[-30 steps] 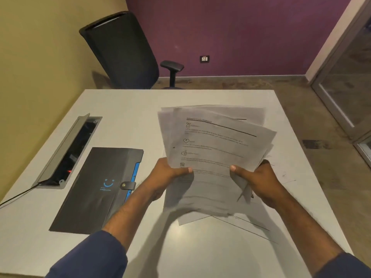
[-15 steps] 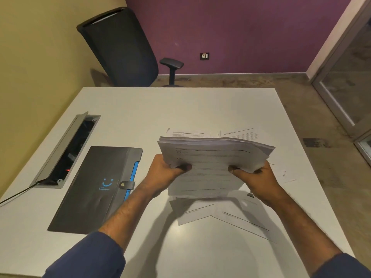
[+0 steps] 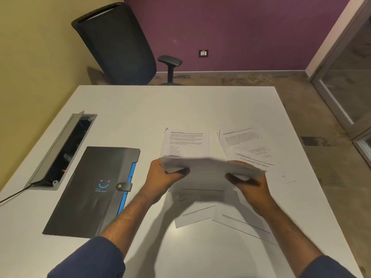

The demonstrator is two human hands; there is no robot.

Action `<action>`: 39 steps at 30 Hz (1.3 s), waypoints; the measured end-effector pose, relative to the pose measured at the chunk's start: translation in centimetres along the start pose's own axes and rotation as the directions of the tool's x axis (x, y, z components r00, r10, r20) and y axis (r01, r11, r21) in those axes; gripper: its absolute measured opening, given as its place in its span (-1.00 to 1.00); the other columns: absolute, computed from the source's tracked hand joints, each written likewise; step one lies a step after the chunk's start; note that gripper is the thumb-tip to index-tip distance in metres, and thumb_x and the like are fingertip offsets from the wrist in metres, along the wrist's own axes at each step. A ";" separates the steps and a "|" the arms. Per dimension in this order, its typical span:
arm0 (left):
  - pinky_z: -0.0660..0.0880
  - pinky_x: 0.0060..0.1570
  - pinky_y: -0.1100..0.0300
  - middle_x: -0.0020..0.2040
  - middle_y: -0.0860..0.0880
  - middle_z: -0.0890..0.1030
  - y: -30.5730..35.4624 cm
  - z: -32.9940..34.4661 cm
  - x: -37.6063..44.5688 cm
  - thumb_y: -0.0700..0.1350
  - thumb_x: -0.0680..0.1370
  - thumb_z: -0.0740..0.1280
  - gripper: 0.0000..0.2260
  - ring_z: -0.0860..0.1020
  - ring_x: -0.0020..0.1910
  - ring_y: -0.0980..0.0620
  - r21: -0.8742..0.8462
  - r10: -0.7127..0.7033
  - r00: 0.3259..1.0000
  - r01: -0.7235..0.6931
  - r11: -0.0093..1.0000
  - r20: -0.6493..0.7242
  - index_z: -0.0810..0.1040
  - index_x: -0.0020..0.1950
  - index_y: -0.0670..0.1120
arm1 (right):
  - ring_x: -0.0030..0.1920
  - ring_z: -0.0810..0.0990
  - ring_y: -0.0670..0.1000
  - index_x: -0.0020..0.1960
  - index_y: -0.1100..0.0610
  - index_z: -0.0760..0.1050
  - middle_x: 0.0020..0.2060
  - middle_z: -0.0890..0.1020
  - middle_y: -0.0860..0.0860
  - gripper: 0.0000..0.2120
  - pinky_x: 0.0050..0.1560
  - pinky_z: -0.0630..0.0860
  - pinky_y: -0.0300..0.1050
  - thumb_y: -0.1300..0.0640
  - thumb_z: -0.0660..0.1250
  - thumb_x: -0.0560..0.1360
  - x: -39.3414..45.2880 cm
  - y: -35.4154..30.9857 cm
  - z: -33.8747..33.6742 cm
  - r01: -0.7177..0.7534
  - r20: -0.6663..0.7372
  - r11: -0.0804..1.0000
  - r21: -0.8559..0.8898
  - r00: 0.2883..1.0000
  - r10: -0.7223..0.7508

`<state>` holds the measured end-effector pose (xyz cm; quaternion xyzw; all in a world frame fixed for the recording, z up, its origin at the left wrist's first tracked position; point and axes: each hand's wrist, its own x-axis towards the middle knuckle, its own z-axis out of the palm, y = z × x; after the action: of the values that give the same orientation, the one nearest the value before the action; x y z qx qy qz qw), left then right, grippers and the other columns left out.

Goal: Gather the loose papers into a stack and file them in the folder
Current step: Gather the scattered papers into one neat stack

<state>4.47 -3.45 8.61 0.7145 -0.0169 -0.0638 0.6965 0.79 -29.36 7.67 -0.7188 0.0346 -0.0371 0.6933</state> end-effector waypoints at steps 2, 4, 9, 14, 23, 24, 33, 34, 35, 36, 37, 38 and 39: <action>0.57 -0.05 0.12 -0.04 -0.11 0.73 -1.1 0.2 -0.3 -0.15 0.32 0.59 -0.75 0.68 0.01 -0.08 0.011 -0.021 0.999 0.021 1.000 0.029 0.73 -0.03 -0.13 | -0.04 0.68 0.00 0.06 0.39 0.60 -0.12 0.73 0.03 -0.75 0.05 0.57 -0.18 0.42 0.44 0.38 -0.6 1.0 0.4 0.001 0.003 1.000 -0.022 1.000 -0.001; 0.58 0.03 -0.01 -0.02 -0.13 0.73 -1.9 0.4 -0.6 -0.18 0.38 0.57 -0.80 0.67 0.04 -0.12 0.024 -0.024 0.999 0.023 0.999 0.022 0.74 -0.02 -0.11 | -0.06 0.69 0.01 -0.02 0.26 0.64 -0.15 0.74 0.04 -0.83 0.03 0.56 -0.13 0.39 0.44 0.40 -0.8 1.8 0.8 -0.017 -0.049 1.000 -0.021 0.999 0.015; 0.63 0.03 0.02 -0.06 0.02 0.75 -0.7 1.6 -0.3 -0.22 0.38 0.57 -0.69 0.71 -0.02 0.00 -0.022 0.026 0.977 -0.031 0.999 -0.211 0.72 -0.03 0.17 | -0.13 0.67 -0.27 -0.11 -0.12 0.62 -0.24 0.71 -0.28 -0.63 -0.08 0.53 -0.41 0.38 0.41 0.46 0.3 0.2 1.5 0.028 -0.121 0.998 -0.060 0.992 -0.035; 0.64 0.01 0.01 -0.02 -0.10 0.72 2.0 3.2 -0.1 -0.20 0.39 0.56 -0.71 0.69 0.02 -0.10 -0.028 0.220 0.922 -0.241 0.970 -0.318 0.69 0.09 0.00 | -0.13 0.66 -0.22 -0.06 -0.18 0.62 -0.23 0.70 -0.27 -0.64 -0.05 0.56 -0.33 0.31 0.43 0.47 1.2 -1.7 2.7 0.174 -0.169 0.980 -0.096 0.967 -0.189; 0.63 -0.02 0.21 -0.12 0.22 0.71 -3.3 2.2 -0.6 -0.14 0.45 0.54 -0.76 0.68 -0.01 0.12 0.166 -0.043 0.983 0.073 0.983 -0.177 0.62 -0.04 0.18 | -0.03 0.67 -0.19 0.06 0.00 0.59 -0.17 0.68 -0.27 -0.79 -0.09 0.51 -0.47 0.25 0.41 0.50 -0.4 4.0 3.9 -0.093 -0.196 0.994 -0.063 0.977 0.079; 0.62 -0.07 0.28 -0.15 0.27 0.69 -3.8 2.3 -0.6 -0.15 0.46 0.53 -0.76 0.68 -0.04 0.18 0.174 -0.037 0.979 0.073 0.982 -0.201 0.61 -0.08 0.20 | -0.03 0.66 -0.25 0.08 0.03 0.60 -0.18 0.69 -0.29 -0.80 -0.10 0.49 -0.50 0.25 0.40 0.50 -0.5 4.4 3.9 -0.104 -0.195 0.993 -0.055 0.977 0.091; 0.43 -0.46 0.44 -0.39 0.13 0.58 -4.2 0.6 0.3 -0.15 0.54 0.44 -0.79 0.54 -0.40 0.29 0.274 0.022 0.931 0.085 0.958 -0.364 0.53 -0.28 0.01 | 0.07 0.67 -0.10 0.11 -0.03 0.61 0.00 0.72 -0.09 -0.76 0.08 0.56 -0.22 0.00 0.42 0.45 1.4 2.6 0.8 -0.170 0.021 0.982 -0.076 0.985 0.172; 0.44 -0.46 0.43 -0.37 0.12 0.59 -3.9 -0.2 0.5 -0.15 0.53 0.44 -0.81 0.56 -0.37 0.27 0.269 0.018 0.920 0.096 0.958 -0.391 0.54 -0.26 0.00 | 0.10 0.65 -0.04 0.15 0.01 0.60 0.03 0.70 -0.04 -0.71 0.14 0.55 -0.12 -0.02 0.42 0.45 1.4 2.8 0.0 -0.214 -0.038 0.974 -0.078 0.977 0.212; 0.46 -0.44 0.41 -0.33 0.13 0.61 -4.0 -1.2 0.7 -0.13 0.52 0.45 -0.86 0.58 -0.33 0.24 0.248 -0.005 0.909 0.119 0.961 -0.416 0.57 -0.22 -0.01 | 0.11 0.63 0.01 0.16 0.04 0.58 0.05 0.68 0.00 -0.71 0.16 0.55 -0.03 0.00 0.43 0.47 1.4 3.2 -0.9 -0.271 -0.127 0.958 -0.095 0.958 0.258; 0.48 -0.39 0.38 -0.26 0.11 0.64 -3.9 -2.0 0.8 -0.11 0.51 0.46 -0.93 0.60 -0.27 0.18 0.221 -0.041 0.899 0.151 0.964 -0.436 0.61 -0.14 -0.04 | 0.12 0.62 0.05 0.16 0.07 0.57 0.05 0.66 0.03 -0.72 0.15 0.55 0.03 0.03 0.44 0.48 1.2 3.9 -1.7 -0.325 -0.214 0.935 -0.139 0.932 0.292; 0.51 -0.33 0.31 -0.19 0.05 0.67 -4.2 -2.9 0.9 -0.10 0.51 0.47 -0.90 0.63 -0.20 0.09 0.200 -0.090 0.889 0.198 0.960 -0.449 0.64 -0.03 -0.09 | 0.13 0.60 0.07 0.15 0.10 0.55 0.06 0.65 0.05 -0.72 0.13 0.53 0.01 0.07 0.45 0.47 0.8 4.7 -2.4 -0.373 -0.284 0.903 -0.213 0.908 0.308; 0.52 -0.28 0.26 -0.15 0.02 0.68 -4.4 -3.7 0.9 -0.10 0.51 0.47 -0.82 0.65 -0.16 0.01 0.177 -0.149 0.877 0.254 0.951 -0.456 0.64 0.07 -0.13 | 0.15 0.58 0.10 0.16 0.14 0.53 0.07 0.63 0.08 -0.69 0.10 0.49 -0.04 0.11 0.47 0.45 0.4 5.6 -3.1 -0.419 -0.339 0.860 -0.290 0.886 0.317; 0.51 -0.28 0.25 -0.15 0.02 0.68 -4.9 -4.4 0.8 -0.11 0.51 0.48 -0.77 0.66 -0.15 -0.01 0.163 -0.203 0.868 0.305 0.938 -0.454 0.63 0.13 -0.15 | 0.19 0.56 0.13 0.19 0.17 0.51 0.12 0.62 0.12 -0.64 0.10 0.44 -0.08 0.13 0.48 0.43 0.0 6.6 -3.7 -0.467 -0.387 0.806 -0.362 0.863 0.326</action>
<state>5.46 0.99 3.73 0.7823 0.2246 0.0059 0.5809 0.45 -33.25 1.23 -0.8191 0.3003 0.0086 0.4887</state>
